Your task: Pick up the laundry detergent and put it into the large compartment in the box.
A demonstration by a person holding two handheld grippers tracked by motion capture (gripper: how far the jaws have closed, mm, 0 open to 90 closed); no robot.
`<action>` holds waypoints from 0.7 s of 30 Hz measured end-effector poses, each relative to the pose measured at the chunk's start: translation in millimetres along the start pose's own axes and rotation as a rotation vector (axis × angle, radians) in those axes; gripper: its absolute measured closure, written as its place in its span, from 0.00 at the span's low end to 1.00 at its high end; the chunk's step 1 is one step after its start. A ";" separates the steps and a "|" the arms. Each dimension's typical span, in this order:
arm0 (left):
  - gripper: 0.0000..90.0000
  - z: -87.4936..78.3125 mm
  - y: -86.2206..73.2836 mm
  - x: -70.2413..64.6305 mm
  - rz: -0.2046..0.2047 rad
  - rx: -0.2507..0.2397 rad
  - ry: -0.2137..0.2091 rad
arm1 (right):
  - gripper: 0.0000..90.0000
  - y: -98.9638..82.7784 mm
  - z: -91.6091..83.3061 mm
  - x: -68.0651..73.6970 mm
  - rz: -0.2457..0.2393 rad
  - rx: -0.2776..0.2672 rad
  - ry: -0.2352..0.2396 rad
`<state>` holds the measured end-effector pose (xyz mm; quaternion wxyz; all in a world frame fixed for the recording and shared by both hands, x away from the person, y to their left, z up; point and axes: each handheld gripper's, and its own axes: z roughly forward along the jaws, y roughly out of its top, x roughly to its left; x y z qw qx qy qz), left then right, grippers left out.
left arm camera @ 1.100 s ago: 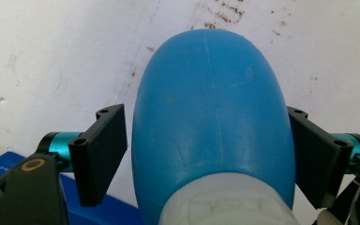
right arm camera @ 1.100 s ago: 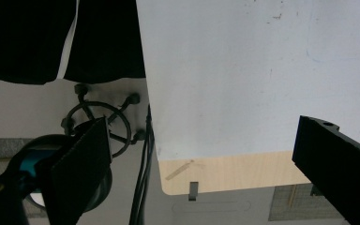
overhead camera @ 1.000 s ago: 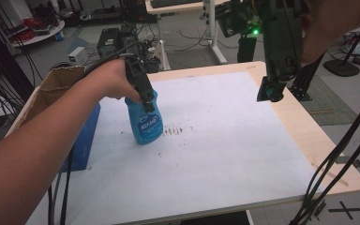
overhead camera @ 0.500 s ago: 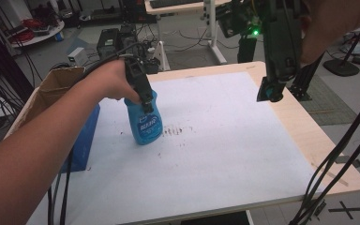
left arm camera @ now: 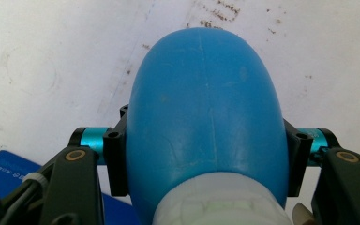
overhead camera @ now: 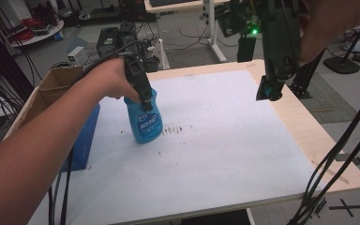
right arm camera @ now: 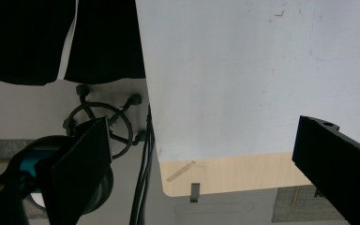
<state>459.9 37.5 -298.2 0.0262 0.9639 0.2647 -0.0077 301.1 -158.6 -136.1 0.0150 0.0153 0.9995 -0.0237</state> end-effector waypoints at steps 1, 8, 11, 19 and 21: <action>0.42 -0.5 -0.3 -0.8 0.008 0.003 0.002 | 0.04 0.1 0.2 0.0 0.002 0.000 -0.001; 0.42 -15.6 -8.8 -6.6 -0.002 -0.008 -0.028 | 0.04 2.7 0.2 0.1 -0.007 0.000 -0.002; 0.42 -30.3 -14.2 -8.5 -0.001 -0.003 -0.037 | 0.04 3.6 0.4 0.0 -0.009 0.001 -0.003; 0.42 -72.5 -27.3 -16.1 -0.006 0.015 -0.012 | 0.04 7.1 0.3 0.3 -0.018 -0.002 -0.005; 0.42 -90.2 -33.9 -17.1 -0.029 0.000 -0.019 | 0.04 8.4 0.7 0.3 -0.020 -0.002 -0.006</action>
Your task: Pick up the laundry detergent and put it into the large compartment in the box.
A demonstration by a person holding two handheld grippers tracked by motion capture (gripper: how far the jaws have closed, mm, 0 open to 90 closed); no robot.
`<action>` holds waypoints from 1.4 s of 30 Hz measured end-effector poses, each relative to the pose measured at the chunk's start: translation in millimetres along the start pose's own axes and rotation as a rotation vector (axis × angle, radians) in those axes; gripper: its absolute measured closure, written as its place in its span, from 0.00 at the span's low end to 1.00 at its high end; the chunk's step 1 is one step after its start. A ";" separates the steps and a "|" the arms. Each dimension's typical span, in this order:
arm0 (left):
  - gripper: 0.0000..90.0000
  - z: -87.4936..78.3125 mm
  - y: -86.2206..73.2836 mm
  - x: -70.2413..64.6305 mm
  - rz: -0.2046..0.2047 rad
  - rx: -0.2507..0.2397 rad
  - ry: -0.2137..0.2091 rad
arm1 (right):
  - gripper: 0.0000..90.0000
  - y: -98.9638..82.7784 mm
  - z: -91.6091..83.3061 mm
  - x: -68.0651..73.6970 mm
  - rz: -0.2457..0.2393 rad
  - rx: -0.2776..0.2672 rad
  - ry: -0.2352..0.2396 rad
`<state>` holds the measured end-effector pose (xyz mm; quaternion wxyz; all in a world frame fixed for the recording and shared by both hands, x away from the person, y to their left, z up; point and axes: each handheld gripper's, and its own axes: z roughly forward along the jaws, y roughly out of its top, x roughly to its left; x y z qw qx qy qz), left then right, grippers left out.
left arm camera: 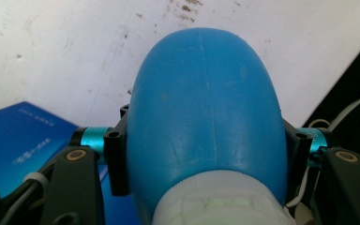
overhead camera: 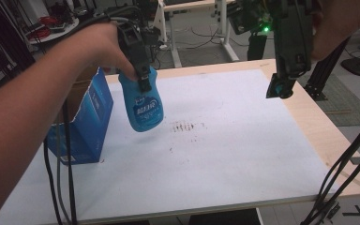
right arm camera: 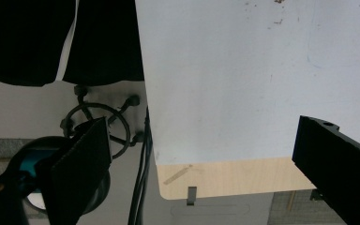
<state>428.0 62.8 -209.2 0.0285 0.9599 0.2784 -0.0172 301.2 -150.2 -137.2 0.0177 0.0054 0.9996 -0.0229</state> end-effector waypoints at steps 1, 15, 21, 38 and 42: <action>0.42 -5.7 -2.1 -0.2 -0.011 -0.003 0.000 | 0.04 0.8 -0.2 0.1 0.000 0.005 -0.001; 0.42 -82.4 -47.9 9.7 -0.147 -0.041 0.000 | 0.04 10.9 2.4 -0.6 -0.035 0.002 -0.003; 0.42 -106.5 -77.2 26.4 -0.218 -0.085 -0.002 | 0.04 15.5 2.8 -0.5 -0.037 0.001 0.000; 0.42 -122.6 -145.1 73.3 -0.455 -0.057 0.031 | 0.04 26.5 5.8 -5.0 -0.049 0.007 0.005; 0.42 -117.2 -152.2 80.3 -0.502 -0.054 0.030 | 0.04 27.7 5.4 -5.4 -0.054 0.006 0.007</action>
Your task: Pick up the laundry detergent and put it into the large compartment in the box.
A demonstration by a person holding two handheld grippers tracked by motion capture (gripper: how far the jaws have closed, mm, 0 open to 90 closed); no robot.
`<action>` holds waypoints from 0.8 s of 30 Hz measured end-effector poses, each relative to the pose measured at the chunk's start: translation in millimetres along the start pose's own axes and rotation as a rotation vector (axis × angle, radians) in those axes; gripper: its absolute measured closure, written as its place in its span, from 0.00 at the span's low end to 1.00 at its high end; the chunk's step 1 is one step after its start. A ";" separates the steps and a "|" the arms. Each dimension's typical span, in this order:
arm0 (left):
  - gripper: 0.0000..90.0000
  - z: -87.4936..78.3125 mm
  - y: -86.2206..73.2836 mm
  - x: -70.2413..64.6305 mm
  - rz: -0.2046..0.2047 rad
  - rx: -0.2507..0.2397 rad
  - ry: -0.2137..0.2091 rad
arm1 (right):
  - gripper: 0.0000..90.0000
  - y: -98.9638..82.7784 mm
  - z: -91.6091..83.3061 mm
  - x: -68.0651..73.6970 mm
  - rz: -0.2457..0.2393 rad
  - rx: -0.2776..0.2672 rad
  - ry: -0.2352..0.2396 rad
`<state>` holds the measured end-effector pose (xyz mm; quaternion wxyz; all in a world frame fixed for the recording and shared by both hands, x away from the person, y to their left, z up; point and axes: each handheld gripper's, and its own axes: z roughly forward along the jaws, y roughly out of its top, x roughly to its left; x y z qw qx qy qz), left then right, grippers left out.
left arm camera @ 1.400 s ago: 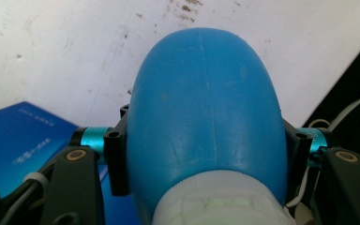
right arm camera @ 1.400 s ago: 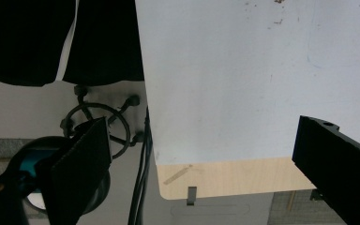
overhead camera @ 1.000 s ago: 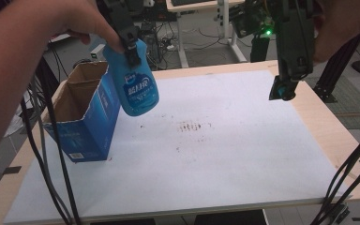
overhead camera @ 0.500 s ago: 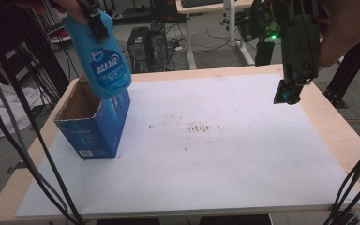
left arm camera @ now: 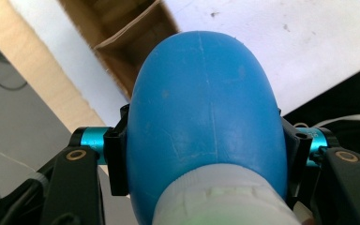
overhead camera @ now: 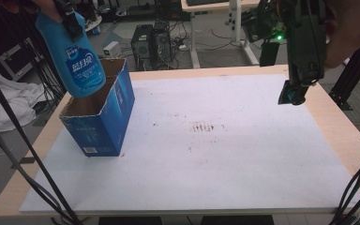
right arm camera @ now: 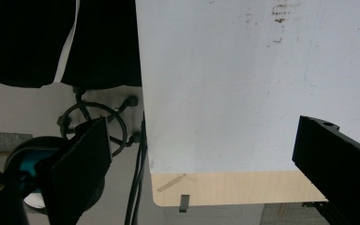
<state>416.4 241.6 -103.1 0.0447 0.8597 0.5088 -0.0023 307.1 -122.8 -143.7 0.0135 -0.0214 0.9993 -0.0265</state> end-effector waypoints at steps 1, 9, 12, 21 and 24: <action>0.42 5.0 -1.1 5.1 -0.019 0.005 -0.001 | 0.04 0.2 -0.2 0.7 0.011 0.004 -0.001; 0.42 30.0 0.2 16.7 -0.061 0.032 -0.009 | 0.04 1.9 2.0 -0.2 0.008 0.008 0.002; 0.42 42.1 1.9 18.7 -0.073 0.040 -0.022 | 0.04 2.1 1.9 -0.1 0.010 0.010 0.003; 0.42 77.7 7.2 23.3 -0.060 0.058 -0.041 | 0.04 0.4 1.9 0.5 0.016 0.012 0.003; 0.42 91.0 8.6 24.4 -0.067 0.066 -0.042 | 0.04 -0.7 2.3 0.3 0.013 0.012 0.003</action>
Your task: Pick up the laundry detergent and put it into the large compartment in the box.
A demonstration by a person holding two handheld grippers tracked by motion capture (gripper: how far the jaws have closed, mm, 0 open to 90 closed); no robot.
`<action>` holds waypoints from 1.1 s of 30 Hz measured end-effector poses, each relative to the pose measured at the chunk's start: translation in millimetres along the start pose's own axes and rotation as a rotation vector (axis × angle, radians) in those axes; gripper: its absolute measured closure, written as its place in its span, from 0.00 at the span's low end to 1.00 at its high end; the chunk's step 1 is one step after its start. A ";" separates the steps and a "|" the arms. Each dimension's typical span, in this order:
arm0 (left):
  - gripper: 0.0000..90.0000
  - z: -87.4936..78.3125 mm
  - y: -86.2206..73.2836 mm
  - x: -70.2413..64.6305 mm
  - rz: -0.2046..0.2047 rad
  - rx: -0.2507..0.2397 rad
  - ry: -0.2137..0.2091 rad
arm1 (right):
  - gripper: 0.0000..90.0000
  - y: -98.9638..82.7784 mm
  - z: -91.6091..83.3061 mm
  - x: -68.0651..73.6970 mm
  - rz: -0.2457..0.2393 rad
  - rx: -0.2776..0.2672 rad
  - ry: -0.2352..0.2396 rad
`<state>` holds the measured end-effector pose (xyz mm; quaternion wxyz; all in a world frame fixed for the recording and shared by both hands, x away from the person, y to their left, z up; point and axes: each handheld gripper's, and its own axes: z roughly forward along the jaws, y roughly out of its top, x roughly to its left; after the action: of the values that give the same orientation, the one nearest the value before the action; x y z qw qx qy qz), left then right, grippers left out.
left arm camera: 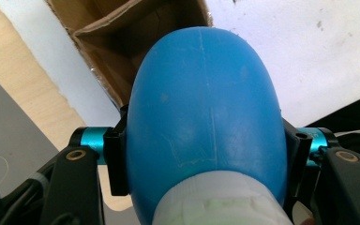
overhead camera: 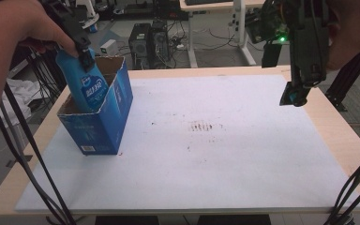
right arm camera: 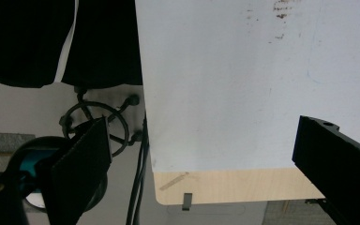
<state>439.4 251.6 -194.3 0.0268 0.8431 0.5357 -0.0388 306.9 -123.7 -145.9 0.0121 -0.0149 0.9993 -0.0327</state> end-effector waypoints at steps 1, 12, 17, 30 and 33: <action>0.42 4.7 0.9 0.4 0.004 -0.003 0.002 | 0.04 -0.3 0.3 0.7 0.009 0.001 0.001; 0.42 46.9 5.1 3.0 0.078 0.054 0.013 | 0.04 -1.7 3.5 -1.3 0.010 -0.002 0.007; 0.42 61.8 7.0 -0.9 0.157 0.079 0.038 | 0.04 -0.2 5.7 -2.8 0.009 -0.001 0.010; 0.42 85.6 4.5 -1.2 0.313 0.107 0.056 | 0.04 0.7 8.4 -4.8 0.009 -0.001 0.016; 0.42 92.1 3.0 -0.1 0.348 0.111 0.067 | 0.04 2.4 9.4 -5.2 0.005 0.001 0.017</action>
<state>438.7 242.2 -285.9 -0.0313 0.9241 0.3792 -0.0346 312.2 -121.8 -155.3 0.0037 -0.0123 0.9994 -0.0331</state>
